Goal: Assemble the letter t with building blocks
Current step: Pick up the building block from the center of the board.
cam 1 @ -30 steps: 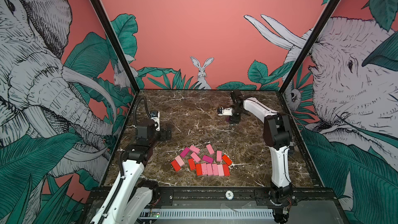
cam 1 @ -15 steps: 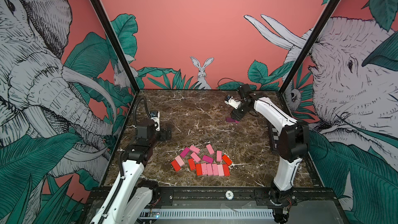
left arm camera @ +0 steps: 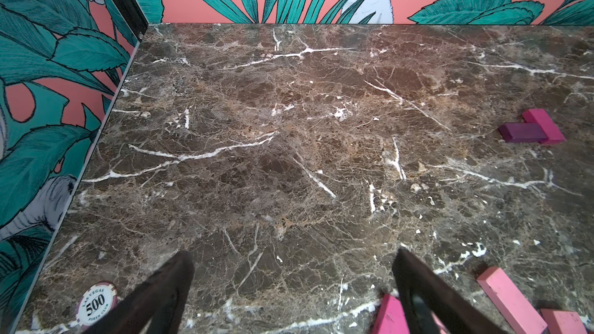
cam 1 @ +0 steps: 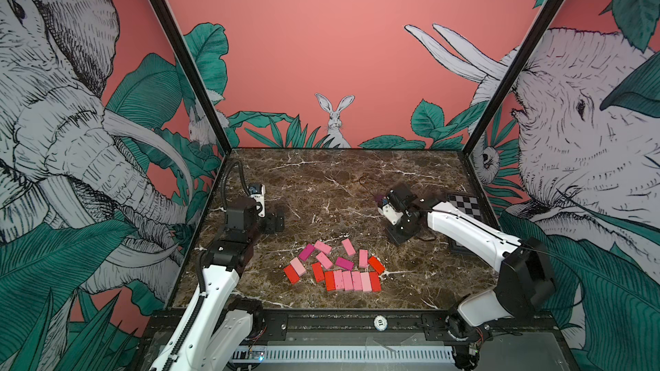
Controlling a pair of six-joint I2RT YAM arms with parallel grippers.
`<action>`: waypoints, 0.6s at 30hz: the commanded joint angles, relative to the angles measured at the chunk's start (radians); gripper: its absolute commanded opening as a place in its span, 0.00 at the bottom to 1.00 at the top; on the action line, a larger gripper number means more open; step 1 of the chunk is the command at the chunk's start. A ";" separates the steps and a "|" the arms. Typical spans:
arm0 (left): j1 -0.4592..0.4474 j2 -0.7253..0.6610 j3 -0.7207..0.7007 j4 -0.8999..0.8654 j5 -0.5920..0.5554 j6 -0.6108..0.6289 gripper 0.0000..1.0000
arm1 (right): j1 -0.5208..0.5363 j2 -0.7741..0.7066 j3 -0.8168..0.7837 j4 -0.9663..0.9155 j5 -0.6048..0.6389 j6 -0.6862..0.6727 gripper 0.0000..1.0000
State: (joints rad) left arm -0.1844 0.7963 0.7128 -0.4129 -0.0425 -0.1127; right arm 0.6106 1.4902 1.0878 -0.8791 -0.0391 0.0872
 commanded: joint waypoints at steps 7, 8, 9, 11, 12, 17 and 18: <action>0.001 -0.013 -0.003 0.016 -0.012 -0.009 0.99 | 0.090 -0.018 -0.110 0.108 -0.034 0.142 0.47; 0.000 -0.014 -0.002 0.013 -0.013 -0.008 0.99 | 0.103 -0.011 -0.116 0.120 -0.038 0.145 0.47; 0.000 -0.017 -0.003 0.013 -0.016 -0.008 0.99 | 0.113 -0.005 -0.121 0.131 -0.039 0.150 0.47; 0.001 -0.020 -0.006 0.013 -0.021 -0.010 0.99 | 0.139 0.003 -0.137 0.165 -0.044 0.166 0.47; 0.001 -0.020 -0.007 0.013 -0.021 -0.010 0.99 | 0.149 0.007 -0.145 0.182 -0.050 0.175 0.47; 0.000 -0.018 -0.007 0.012 -0.023 -0.012 0.99 | 0.198 0.044 -0.166 0.240 -0.043 0.199 0.48; 0.000 -0.017 -0.006 0.013 -0.023 -0.013 0.99 | 0.206 0.051 -0.167 0.244 -0.037 0.199 0.47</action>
State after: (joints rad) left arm -0.1844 0.7925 0.7128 -0.4126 -0.0532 -0.1131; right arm 0.7979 1.5181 0.9295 -0.6830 -0.0845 0.2604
